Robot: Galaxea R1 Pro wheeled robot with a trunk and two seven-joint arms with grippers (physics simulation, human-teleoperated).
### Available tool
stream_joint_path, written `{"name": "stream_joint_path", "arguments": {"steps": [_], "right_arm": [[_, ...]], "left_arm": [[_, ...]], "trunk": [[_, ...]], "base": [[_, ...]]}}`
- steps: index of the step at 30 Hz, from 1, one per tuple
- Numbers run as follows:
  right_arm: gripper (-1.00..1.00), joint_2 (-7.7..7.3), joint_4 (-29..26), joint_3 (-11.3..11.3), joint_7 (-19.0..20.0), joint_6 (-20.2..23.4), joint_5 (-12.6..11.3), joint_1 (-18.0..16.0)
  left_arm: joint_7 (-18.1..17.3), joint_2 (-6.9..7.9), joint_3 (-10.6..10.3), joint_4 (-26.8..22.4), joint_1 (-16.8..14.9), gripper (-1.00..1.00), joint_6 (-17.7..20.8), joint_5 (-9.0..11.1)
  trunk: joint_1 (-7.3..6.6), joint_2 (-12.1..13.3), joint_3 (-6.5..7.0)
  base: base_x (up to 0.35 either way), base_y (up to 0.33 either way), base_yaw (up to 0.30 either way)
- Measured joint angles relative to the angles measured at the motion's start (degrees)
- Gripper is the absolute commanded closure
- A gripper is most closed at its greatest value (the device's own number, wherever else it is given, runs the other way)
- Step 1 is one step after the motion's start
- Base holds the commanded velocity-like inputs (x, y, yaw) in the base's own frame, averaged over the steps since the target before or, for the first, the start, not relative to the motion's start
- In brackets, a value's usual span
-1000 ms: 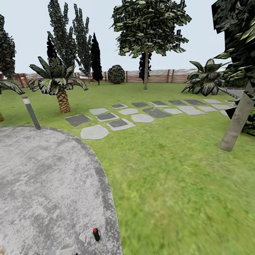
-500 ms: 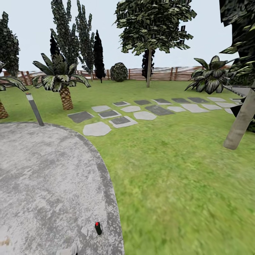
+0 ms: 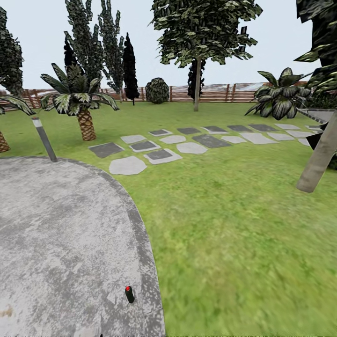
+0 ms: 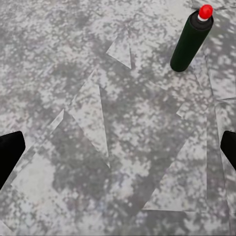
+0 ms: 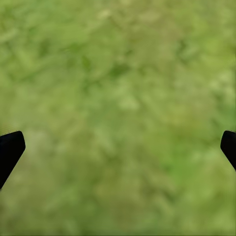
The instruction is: In the garden, pick up the pesticide atomizer on the floor and spray pesticide onto both trees until each tree trunk is fully covered.
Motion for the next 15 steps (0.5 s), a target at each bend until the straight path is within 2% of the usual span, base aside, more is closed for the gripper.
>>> {"name": "stream_joint_path", "arguments": {"steps": [15], "right_arm": [[-1.0,0.0,-0.02,0.0,0.0,0.03,0.0,0.0]], "left_arm": [[0.0,0.01,0.0,0.01,0.0,-1.0,0.0,0.0]], "trunk": [[3.3,-6.02,-4.04]], "base": [[0.0,0.0,0.0]]}}
